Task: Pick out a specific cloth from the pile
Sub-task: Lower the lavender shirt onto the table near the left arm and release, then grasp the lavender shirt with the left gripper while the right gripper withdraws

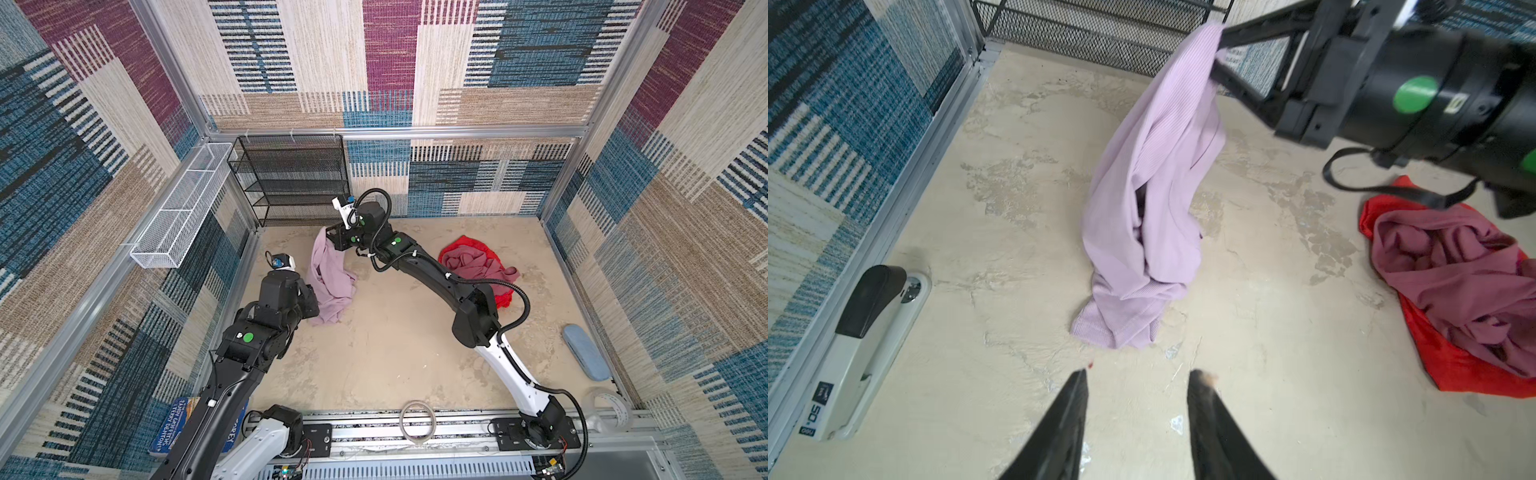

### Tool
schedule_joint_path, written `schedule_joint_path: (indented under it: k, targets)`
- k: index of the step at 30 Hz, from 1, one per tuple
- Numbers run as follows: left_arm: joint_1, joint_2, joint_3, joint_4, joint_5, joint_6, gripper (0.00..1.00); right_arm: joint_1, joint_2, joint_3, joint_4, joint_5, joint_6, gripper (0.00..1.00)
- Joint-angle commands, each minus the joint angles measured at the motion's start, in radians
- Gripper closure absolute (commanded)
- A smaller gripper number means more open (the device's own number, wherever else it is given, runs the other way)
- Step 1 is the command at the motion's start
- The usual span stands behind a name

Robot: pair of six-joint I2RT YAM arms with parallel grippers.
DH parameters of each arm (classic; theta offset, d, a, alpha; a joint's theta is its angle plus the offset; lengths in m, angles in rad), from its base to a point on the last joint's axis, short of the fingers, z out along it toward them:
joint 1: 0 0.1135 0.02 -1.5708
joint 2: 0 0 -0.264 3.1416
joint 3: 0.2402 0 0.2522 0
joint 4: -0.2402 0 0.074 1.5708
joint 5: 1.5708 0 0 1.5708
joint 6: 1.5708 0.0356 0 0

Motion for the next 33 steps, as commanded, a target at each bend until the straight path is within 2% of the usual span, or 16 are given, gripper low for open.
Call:
schedule_joint_path:
  k: [1,2,3,4,8,11,16,21,27,33]
  targets:
    - [0.002,0.005,-0.023,0.021,0.021,-0.044,0.57,-0.027,-0.001,0.003,0.033,0.013,0.026,0.55]
    - [0.001,0.005,-0.033,0.027,0.025,-0.049,0.57,-0.033,-0.004,-0.001,0.028,0.016,0.024,0.44]
    - [0.002,0.007,-0.045,0.039,0.027,-0.054,0.57,-0.04,-0.012,-0.01,0.023,0.018,0.02,0.38]
    - [0.001,0.009,-0.059,0.05,0.03,-0.055,0.56,-0.044,-0.023,-0.023,0.017,0.029,0.018,0.36]
    - [0.001,0.043,-0.086,0.061,0.018,-0.075,0.53,-0.05,-0.098,-0.141,0.034,0.078,-0.006,0.35]
    - [0.001,0.08,-0.116,0.083,0.045,-0.101,0.51,-0.053,-0.196,-0.301,0.077,0.104,-0.011,0.36]
    - [0.001,0.144,-0.205,0.166,0.055,-0.151,0.46,-0.057,-0.448,-0.745,0.294,0.132,0.015,0.36]
    - [0.002,0.239,-0.256,0.255,0.031,-0.191,0.43,-0.072,-0.663,-1.093,0.415,0.146,0.046,0.36]
    - [0.002,0.371,-0.249,0.337,0.04,-0.2,0.49,-0.114,-0.859,-1.374,0.467,0.189,0.069,0.35]
    - [0.01,0.481,-0.232,0.375,0.027,-0.184,0.51,-0.146,-0.976,-1.526,0.488,0.212,0.085,0.35]
